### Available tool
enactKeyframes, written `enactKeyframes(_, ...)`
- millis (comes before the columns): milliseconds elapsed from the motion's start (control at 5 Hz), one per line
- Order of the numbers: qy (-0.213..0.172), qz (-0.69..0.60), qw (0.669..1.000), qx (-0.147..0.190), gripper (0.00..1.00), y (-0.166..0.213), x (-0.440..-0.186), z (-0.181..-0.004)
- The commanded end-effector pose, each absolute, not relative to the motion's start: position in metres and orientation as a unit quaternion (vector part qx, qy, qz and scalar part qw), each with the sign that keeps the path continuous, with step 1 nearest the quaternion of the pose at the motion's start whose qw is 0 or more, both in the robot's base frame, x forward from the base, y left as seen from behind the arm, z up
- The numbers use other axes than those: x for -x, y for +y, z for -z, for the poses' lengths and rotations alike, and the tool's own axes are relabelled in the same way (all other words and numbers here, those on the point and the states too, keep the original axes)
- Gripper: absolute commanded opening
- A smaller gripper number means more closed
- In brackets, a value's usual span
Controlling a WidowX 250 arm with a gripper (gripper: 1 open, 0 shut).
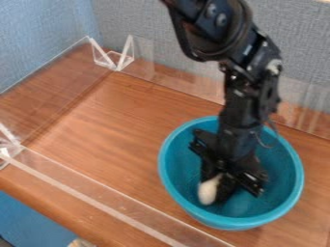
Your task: Remove the mushroom from inside the blue bowl and put it on the table
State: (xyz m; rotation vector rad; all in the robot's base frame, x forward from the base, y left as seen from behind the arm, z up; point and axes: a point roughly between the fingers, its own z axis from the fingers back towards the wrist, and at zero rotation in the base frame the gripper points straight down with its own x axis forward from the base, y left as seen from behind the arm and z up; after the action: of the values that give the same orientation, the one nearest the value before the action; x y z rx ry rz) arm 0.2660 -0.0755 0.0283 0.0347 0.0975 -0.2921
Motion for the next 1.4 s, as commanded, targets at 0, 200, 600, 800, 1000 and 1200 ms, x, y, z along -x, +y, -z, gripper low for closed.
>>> enactKeyframes(0,0.030,0.108,0.993,-0.022,0.00,-0.060,-0.275,-0.034)
enactKeyframes(200,0.032,0.081,0.996,-0.024,0.00,-0.053,-0.275,-0.029)
enactKeyframes(600,0.012,0.056,0.998,-0.017,0.00,-0.045,-0.280,-0.045)
enactKeyframes(800,0.006,0.053,0.998,-0.013,0.00,-0.040,-0.282,-0.061)
enactKeyframes(1000,0.003,0.053,0.999,-0.011,0.00,-0.036,-0.283,-0.074)
enactKeyframes(1200,0.000,0.019,1.000,-0.011,0.00,-0.029,-0.279,-0.082)
